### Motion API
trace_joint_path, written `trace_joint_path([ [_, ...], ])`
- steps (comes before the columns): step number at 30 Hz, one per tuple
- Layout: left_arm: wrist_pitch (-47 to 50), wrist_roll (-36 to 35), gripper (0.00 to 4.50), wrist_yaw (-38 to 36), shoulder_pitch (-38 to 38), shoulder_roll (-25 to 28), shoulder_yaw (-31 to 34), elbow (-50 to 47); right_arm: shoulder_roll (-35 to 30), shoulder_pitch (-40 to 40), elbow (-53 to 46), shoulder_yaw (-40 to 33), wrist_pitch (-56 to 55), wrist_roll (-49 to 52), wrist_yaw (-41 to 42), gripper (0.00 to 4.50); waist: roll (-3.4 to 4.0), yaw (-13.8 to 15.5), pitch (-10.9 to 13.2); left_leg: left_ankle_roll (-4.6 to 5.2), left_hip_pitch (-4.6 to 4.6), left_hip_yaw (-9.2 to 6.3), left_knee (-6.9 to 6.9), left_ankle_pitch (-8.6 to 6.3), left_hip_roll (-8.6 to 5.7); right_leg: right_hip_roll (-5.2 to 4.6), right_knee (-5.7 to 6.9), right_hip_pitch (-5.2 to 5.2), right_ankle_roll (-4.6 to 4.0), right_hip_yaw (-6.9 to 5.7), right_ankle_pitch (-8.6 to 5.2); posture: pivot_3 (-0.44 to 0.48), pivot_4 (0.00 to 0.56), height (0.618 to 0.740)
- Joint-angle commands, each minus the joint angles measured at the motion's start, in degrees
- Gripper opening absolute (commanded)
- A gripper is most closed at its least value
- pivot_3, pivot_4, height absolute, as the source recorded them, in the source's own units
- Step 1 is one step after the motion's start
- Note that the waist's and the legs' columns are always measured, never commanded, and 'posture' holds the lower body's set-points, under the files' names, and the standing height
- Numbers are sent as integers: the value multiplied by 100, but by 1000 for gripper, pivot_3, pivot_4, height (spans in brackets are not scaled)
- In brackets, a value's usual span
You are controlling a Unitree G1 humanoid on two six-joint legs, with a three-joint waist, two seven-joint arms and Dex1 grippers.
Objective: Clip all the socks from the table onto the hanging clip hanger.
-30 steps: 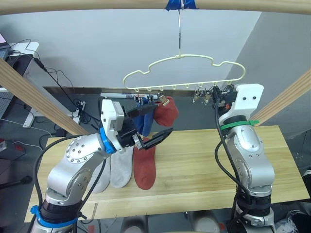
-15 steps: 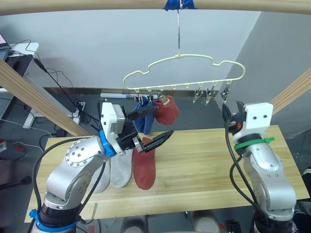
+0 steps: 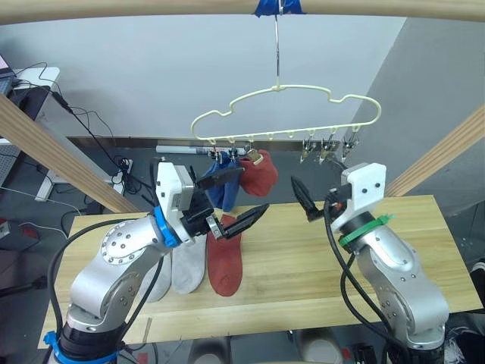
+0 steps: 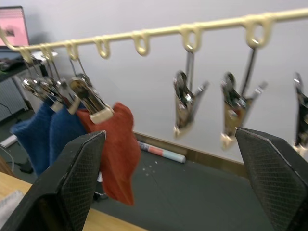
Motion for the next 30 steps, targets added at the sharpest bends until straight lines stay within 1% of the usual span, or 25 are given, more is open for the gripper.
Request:
trace_joint_path([
  [1, 21, -61, 4500, 65, -37, 41, 165, -245, 159, -118, -19, 142, -222, 61, -40, 4482, 1, 3, 1, 0, 0, 0, 0, 0, 0, 0, 0, 0, 0, 0, 0, -60, 316, 740],
  [9, 97, -75, 4500, 106, -37, 35, 140, -322, 428, -452, 443, 217, -442, -71, -220, 4482, 1, 3, 1, 0, 0, -2, 0, 0, 0, 0, 1, 0, 0, -2, 0, -56, 318, 740],
  [14, 129, -64, 4500, 109, -81, 15, 116, -306, 528, -687, 741, 127, -482, -229, -444, 4482, 3, 2, 5, 0, 0, 0, -1, 0, 0, 0, 1, -2, 0, 0, 0, -58, 319, 740],
  [30, 155, -42, 4500, 118, -55, -28, 89, -316, 759, -969, 1012, 307, -726, -275, -489, 4482, 4, 2, 7, 0, -2, -1, -3, 0, 0, -1, 0, -3, 0, 0, 0, -58, 319, 740],
])
